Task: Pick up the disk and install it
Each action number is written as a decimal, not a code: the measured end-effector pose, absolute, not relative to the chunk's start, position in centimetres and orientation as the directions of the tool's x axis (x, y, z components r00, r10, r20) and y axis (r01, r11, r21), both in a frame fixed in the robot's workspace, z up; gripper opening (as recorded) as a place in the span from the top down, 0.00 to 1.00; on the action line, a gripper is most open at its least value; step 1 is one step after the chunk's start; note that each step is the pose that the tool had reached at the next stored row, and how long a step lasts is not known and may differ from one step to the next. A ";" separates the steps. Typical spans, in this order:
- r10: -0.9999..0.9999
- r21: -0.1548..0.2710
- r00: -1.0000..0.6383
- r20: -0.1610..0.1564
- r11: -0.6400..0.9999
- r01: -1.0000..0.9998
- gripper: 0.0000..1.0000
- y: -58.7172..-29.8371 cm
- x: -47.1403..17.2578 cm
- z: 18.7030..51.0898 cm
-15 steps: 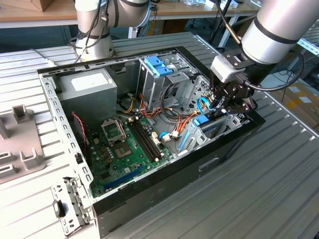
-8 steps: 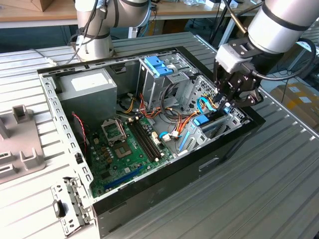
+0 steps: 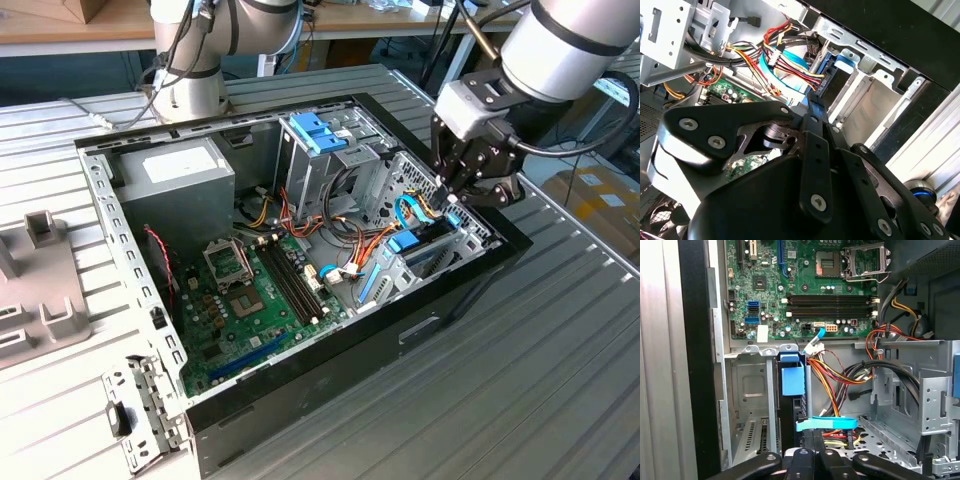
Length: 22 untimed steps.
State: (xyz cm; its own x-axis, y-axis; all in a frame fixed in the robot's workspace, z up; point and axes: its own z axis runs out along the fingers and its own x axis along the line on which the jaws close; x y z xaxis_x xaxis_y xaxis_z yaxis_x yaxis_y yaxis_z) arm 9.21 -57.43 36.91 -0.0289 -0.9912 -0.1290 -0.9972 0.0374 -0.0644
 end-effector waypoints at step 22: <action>-0.991 -0.056 -0.030 -0.133 0.038 -0.998 0.89 -57.5 9.3 35.2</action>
State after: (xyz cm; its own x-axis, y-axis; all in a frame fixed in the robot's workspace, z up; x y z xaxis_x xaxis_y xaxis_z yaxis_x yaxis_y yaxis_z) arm 9.30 -57.48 35.22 -0.0300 -0.9907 -0.1325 -0.9977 0.0377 -0.0558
